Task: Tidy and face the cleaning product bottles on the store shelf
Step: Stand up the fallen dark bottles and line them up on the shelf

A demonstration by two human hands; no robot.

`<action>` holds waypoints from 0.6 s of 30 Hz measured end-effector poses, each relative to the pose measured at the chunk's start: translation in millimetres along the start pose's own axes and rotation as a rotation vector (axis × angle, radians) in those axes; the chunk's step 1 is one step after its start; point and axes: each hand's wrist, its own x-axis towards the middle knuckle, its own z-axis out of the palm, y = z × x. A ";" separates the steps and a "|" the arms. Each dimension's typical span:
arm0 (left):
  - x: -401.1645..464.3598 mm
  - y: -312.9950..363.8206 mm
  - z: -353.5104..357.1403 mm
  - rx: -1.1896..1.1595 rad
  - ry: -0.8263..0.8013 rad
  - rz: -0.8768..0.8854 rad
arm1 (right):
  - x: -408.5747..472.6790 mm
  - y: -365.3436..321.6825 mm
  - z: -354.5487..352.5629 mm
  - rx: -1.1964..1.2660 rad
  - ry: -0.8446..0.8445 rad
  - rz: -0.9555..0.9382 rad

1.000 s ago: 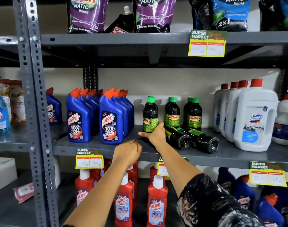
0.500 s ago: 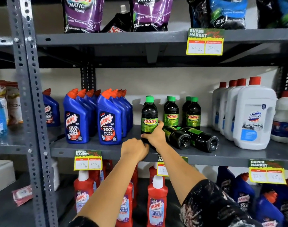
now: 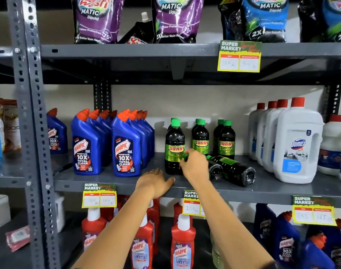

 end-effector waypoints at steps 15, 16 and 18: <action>-0.7 -0.4 2.2 0.038 0.035 0.019 | 19.7 37.9 -21.6 -0.355 -0.035 0.156; -0.5 -0.6 2.2 0.039 0.028 0.022 | 16.3 40.1 -20.4 -0.255 0.035 0.171; -0.4 -0.4 2.3 0.043 0.018 0.022 | 11.3 44.0 -17.2 -0.038 0.112 0.219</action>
